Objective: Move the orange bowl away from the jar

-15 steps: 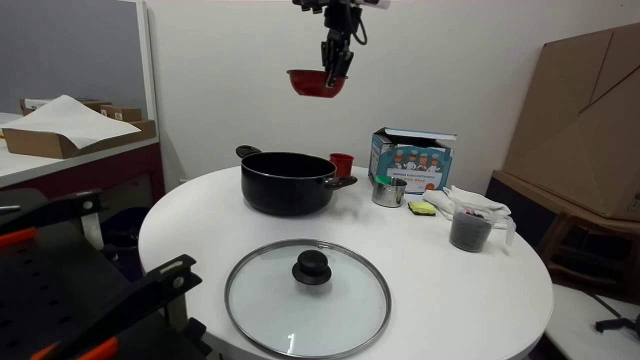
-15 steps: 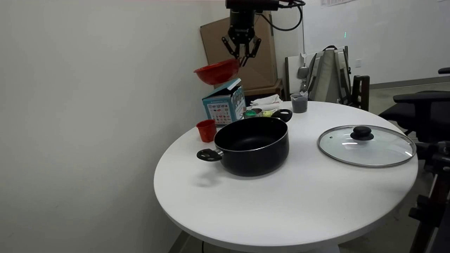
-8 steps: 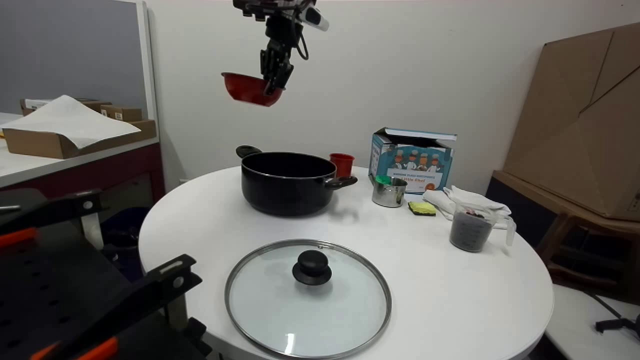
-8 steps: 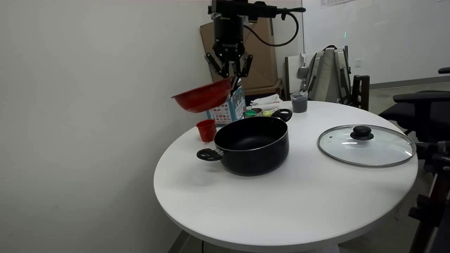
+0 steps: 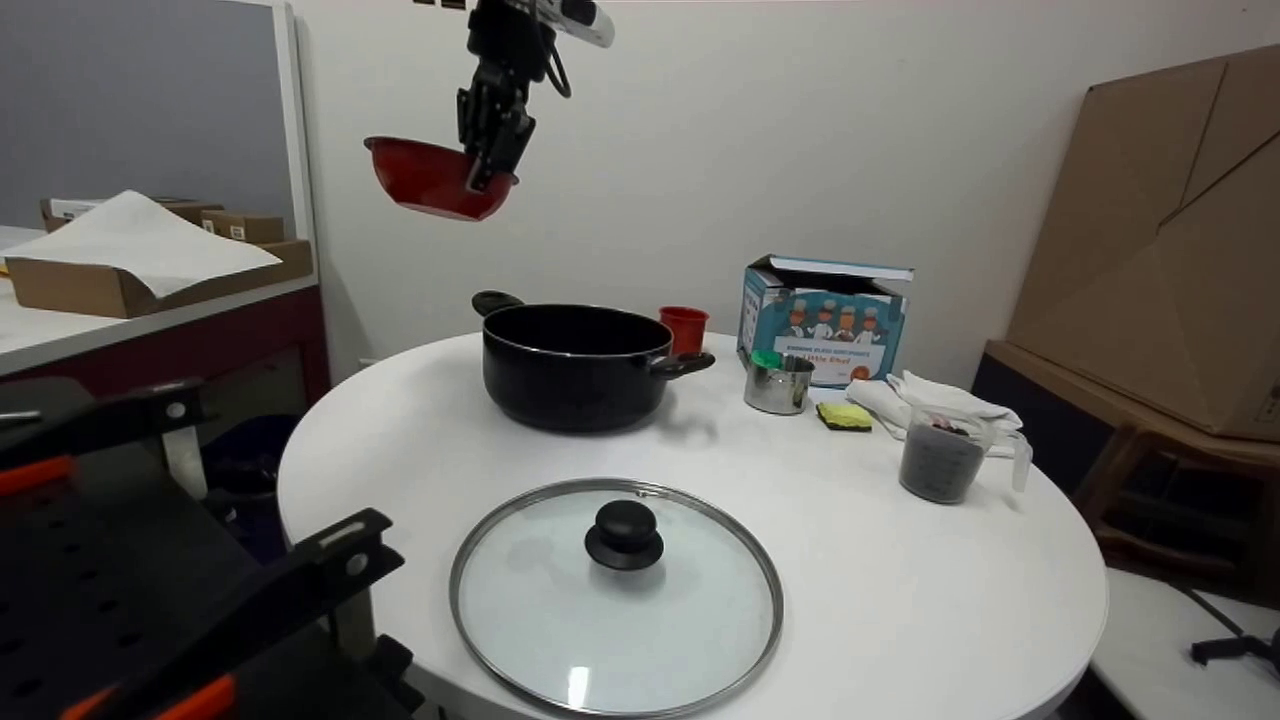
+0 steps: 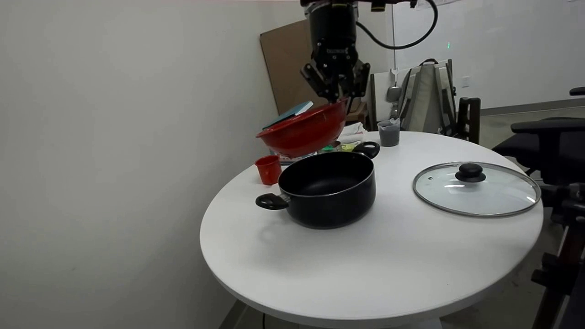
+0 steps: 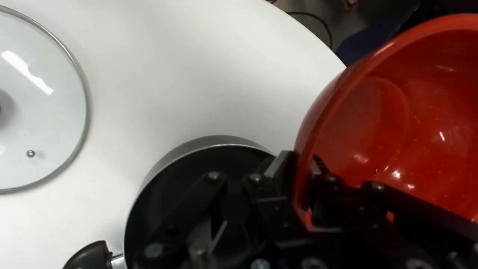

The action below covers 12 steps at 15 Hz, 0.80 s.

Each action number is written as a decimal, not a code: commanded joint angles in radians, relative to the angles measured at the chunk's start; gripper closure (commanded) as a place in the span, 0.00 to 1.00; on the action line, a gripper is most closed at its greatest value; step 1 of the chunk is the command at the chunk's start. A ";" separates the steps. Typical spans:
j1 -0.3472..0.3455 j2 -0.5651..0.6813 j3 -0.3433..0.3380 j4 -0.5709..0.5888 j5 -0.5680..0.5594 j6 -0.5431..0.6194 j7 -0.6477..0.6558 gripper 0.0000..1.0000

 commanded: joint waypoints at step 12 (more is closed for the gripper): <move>-0.042 -0.258 -0.073 -0.433 -0.043 0.237 0.022 0.93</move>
